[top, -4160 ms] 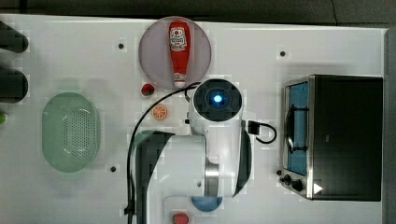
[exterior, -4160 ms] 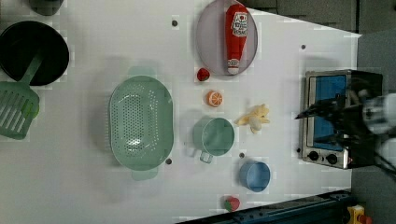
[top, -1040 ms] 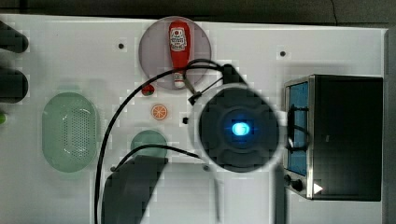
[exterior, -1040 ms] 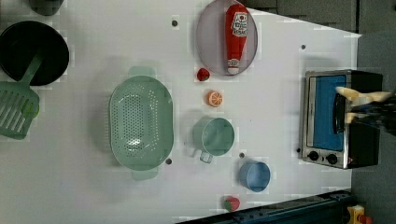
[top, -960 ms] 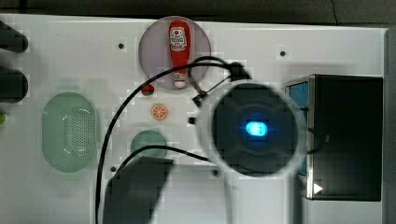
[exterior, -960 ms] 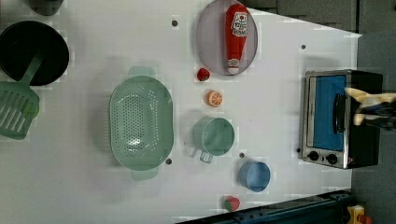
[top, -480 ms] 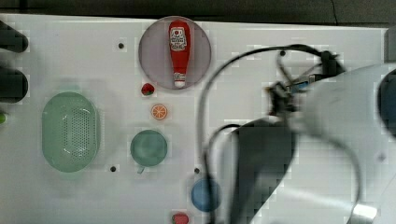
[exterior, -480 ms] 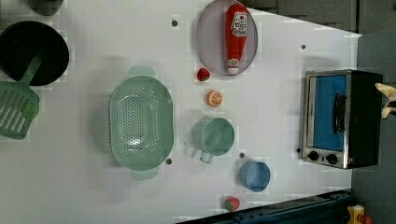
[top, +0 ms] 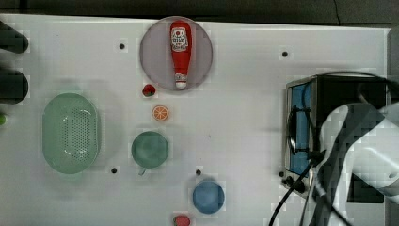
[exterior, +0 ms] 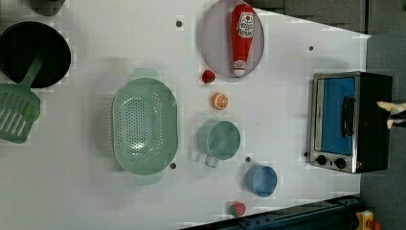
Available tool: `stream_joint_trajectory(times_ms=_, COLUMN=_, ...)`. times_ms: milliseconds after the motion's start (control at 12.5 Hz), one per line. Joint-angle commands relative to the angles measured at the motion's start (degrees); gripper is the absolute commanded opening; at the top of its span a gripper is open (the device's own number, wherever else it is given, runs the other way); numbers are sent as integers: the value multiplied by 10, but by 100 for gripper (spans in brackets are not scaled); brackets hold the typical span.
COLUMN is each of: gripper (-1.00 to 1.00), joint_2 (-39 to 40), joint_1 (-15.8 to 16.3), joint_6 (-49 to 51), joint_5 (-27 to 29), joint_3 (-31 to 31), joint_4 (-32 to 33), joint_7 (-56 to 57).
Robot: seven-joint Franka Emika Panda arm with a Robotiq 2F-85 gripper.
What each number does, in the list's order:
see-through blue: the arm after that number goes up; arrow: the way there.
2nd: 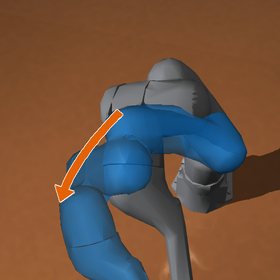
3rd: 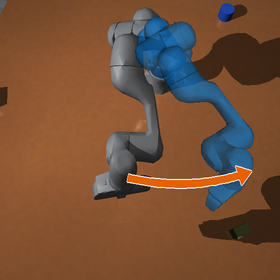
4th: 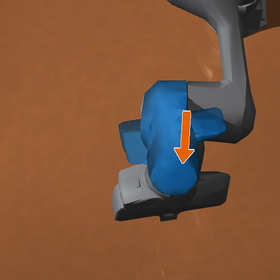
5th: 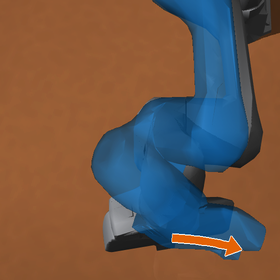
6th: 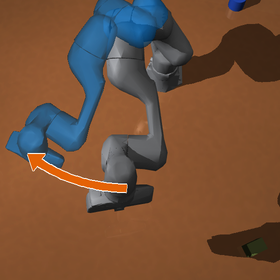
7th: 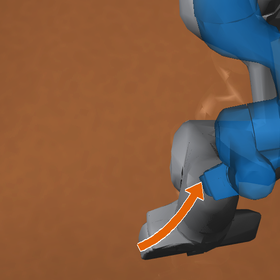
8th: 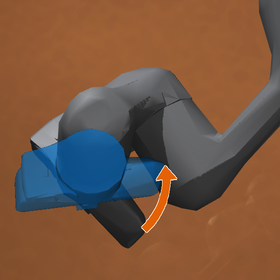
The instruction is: Pick banana from table and place on oven.
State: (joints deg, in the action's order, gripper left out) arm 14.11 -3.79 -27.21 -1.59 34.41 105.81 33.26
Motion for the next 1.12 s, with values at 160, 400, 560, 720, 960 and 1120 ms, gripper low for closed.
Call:
stream_joint_trajectory(times_ms=160, gripper=-59, joint_2=-11, joint_1=3, joint_6=-13, joint_5=36, joint_3=20, joint_4=-1, joint_7=128)
stream_joint_trajectory(times_ms=400, gripper=-8, joint_2=-2, joint_1=1, joint_6=-33, joint_5=38, joint_3=20, joint_4=-3, joint_7=151)
stream_joint_trajectory(times_ms=560, gripper=38, joint_2=-4, joint_1=2, joint_6=-31, joint_5=38, joint_3=19, joint_4=-7, joint_7=161)
stream_joint_trajectory(times_ms=720, gripper=84, joint_2=-10, joint_1=5, joint_6=-30, joint_5=38, joint_3=17, joint_4=-11, joint_7=161)
stream_joint_trajectory(times_ms=960, gripper=100, joint_2=-26, joint_1=15, joint_6=-17, joint_5=21, joint_3=16, joint_4=-27, joint_7=160)
stream_joint_trajectory(times_ms=1120, gripper=100, joint_2=-54, joint_1=26, joint_6=28, joint_5=-4, joint_3=12, joint_4=-58, joint_7=152)
